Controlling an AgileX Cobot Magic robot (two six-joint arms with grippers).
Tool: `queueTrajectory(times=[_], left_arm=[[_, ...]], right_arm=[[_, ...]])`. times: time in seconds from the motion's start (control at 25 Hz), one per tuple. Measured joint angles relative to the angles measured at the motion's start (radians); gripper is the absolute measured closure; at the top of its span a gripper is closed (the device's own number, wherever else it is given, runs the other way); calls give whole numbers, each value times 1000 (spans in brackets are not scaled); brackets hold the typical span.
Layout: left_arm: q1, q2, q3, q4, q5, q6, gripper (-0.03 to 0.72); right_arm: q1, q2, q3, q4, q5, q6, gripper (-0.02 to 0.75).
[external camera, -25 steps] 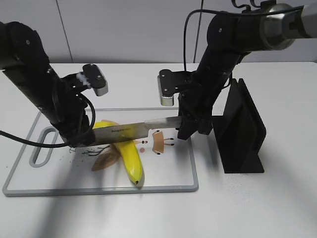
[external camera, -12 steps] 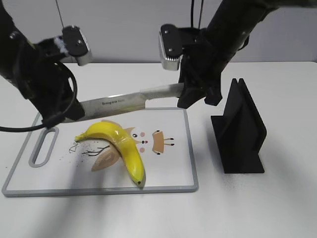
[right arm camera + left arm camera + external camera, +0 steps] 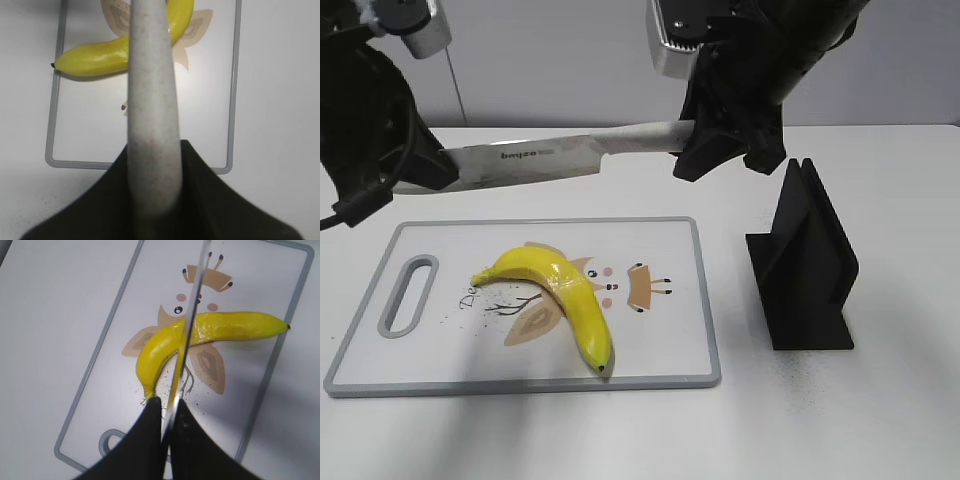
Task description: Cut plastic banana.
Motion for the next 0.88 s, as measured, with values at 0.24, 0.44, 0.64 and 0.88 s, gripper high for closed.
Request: queueTrajectory(times=[0.24,0.44,0.64,0.88], left_arm=[[3,0,1,17,-26,-15,513],[12,0,1,39,-77,-26,92],[32,-1,1,39,-117,-141,16],[148,-1,1,109,-91,-503,43]], right_arm=[[-2,0,0,-7,9,11,573],[-13,0,0,-88,4,44,575],[-14,1,-13,-139,5,220,575],[-14,1,-73,-181,8,639,575]])
